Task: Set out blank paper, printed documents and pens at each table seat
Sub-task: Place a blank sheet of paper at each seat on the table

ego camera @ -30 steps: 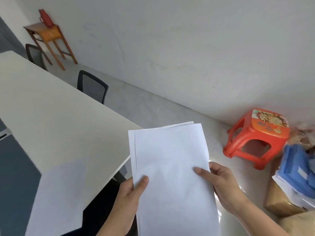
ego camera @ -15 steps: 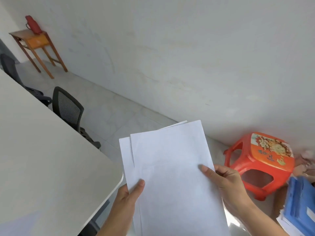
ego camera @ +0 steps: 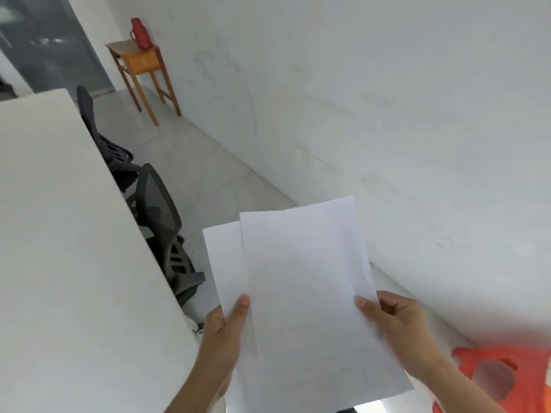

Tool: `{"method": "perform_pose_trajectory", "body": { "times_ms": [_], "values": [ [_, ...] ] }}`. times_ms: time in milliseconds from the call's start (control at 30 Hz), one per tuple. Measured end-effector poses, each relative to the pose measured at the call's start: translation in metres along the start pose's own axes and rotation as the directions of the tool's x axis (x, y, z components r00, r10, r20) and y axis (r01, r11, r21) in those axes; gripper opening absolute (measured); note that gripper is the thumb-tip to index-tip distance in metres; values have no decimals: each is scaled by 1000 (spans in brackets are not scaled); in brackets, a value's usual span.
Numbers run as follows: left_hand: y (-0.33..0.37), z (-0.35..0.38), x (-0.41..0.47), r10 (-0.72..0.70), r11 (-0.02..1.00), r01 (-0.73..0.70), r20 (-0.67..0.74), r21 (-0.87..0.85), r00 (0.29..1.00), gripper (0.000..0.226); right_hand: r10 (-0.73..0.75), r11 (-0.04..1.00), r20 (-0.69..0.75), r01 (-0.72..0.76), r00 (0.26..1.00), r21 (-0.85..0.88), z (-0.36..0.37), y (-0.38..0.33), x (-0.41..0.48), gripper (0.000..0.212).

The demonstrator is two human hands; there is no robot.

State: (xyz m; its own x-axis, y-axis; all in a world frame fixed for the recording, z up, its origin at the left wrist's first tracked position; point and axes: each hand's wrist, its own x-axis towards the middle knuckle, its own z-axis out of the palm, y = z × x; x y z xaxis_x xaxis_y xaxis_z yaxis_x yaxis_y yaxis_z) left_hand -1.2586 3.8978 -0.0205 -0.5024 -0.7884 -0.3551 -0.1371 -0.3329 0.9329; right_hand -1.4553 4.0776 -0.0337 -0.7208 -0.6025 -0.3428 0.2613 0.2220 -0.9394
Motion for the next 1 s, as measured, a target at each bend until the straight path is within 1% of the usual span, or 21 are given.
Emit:
{"method": "perform_pose_trajectory", "body": {
  "times_ms": [133, 233, 300, 400, 467, 500, 567, 633, 700, 767, 867, 933, 1000],
  "values": [
    [20, -2, 59, -47, 998, 40, -153, -47, 987, 24, -10, 995, 85, 19, 996, -102, 14, -14, 104, 27],
    [36, 6, 106, -61, 998, 53, -239, -42, 969, 25, 1, 983, 147, 26, 989, -181, 22, -30, 183, 21],
    [49, 12, 135, -78, 995, 59, -288, -75, 954, 25, -5, 976, 186, 45, 983, -211, 31, -47, 231, 19],
    [70, 13, 172, -88, 992, 47, -386, -113, 918, 26, 3, 963, 258, 67, 966, -263, 57, -78, 299, 31],
    [76, 7, 186, -108, 988, 43, -477, -145, 872, 27, 13, 960, 318, 78, 948, -270, 82, -96, 337, 36],
    [78, 2, 189, -120, 985, 37, -517, -168, 847, 27, 16, 954, 359, 94, 933, -286, 99, -104, 352, 35],
    [78, -13, 193, -146, 979, 29, -592, -201, 793, 28, 45, 937, 447, 117, 893, -329, 134, -114, 379, 26],
    [76, -33, 197, -184, 970, 26, -665, -241, 723, 29, 52, 928, 538, 159, 841, -338, 175, -118, 405, 22],
    [73, -54, 204, -206, 963, 9, -717, -269, 666, 30, 82, 898, 601, 202, 795, -390, 220, -119, 428, 25],
    [73, -77, 212, -216, 957, -19, -759, -289, 614, 30, 88, 879, 653, 250, 753, -407, 268, -121, 442, 29],
    [75, -114, 227, -235, 945, -60, -793, -322, 562, 31, 89, 852, 704, 312, 705, -420, 340, -124, 457, 32],
    [82, -134, 238, -248, 935, -88, -809, -344, 534, 31, 104, 834, 740, 347, 665, -429, 384, -133, 460, 26],
    [93, -156, 249, -241, 926, -129, -818, -355, 522, 32, 106, 812, 771, 393, 628, -432, 432, -144, 466, 23]
  ]
}}
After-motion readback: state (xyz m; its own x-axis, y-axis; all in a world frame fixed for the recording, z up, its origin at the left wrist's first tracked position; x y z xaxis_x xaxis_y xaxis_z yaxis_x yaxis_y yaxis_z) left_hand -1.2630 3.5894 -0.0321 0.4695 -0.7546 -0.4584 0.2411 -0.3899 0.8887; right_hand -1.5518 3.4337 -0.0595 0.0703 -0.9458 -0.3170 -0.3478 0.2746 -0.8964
